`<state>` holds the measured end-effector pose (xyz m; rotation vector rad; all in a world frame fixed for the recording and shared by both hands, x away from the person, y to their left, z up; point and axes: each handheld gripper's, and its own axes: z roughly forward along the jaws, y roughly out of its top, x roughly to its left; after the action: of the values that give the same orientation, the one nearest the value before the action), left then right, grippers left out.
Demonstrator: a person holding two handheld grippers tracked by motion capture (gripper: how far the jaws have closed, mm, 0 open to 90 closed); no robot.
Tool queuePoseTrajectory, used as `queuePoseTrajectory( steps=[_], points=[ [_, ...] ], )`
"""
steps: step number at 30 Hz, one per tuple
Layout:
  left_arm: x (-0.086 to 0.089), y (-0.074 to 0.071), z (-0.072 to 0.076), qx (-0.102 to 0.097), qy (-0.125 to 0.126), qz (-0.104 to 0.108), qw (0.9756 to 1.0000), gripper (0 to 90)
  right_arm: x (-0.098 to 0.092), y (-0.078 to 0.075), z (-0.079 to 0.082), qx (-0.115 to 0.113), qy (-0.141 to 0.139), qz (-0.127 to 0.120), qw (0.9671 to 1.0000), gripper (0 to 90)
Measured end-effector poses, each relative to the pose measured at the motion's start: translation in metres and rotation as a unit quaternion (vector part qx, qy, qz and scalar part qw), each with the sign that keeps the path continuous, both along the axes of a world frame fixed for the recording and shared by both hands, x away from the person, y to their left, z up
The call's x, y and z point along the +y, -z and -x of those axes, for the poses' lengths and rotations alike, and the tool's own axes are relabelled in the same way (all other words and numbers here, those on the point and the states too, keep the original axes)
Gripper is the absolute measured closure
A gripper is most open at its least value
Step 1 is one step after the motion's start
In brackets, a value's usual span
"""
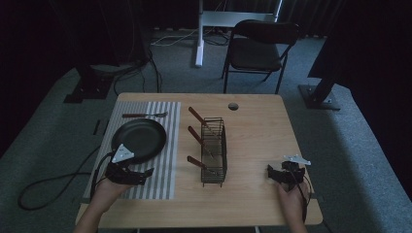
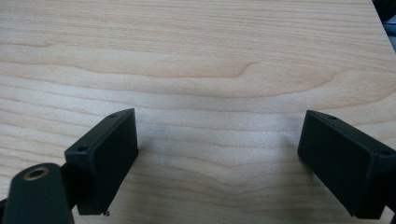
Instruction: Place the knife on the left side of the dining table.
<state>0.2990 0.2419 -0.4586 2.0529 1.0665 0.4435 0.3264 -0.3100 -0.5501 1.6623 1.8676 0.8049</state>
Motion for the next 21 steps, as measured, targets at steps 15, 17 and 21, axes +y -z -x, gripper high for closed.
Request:
queuePoseTrajectory(
  steps=[15,17,21],
  points=[
    [-0.035,-0.032,-0.02,-0.02,0.042,0.007,0.9989,2.9,0.0,0.0,0.0,0.0,0.0,0.0,1.0,11.1],
    [-0.038,-0.036,-0.024,-0.022,0.046,0.008,0.9987,2.9,0.0,0.0,0.0,0.0,0.0,0.0,1.0,11.1],
    [-0.046,-0.044,-0.031,-0.023,0.054,0.009,0.9983,2.9,0.0,0.0,0.0,0.0,0.0,0.0,1.0,11.1]
  ],
)
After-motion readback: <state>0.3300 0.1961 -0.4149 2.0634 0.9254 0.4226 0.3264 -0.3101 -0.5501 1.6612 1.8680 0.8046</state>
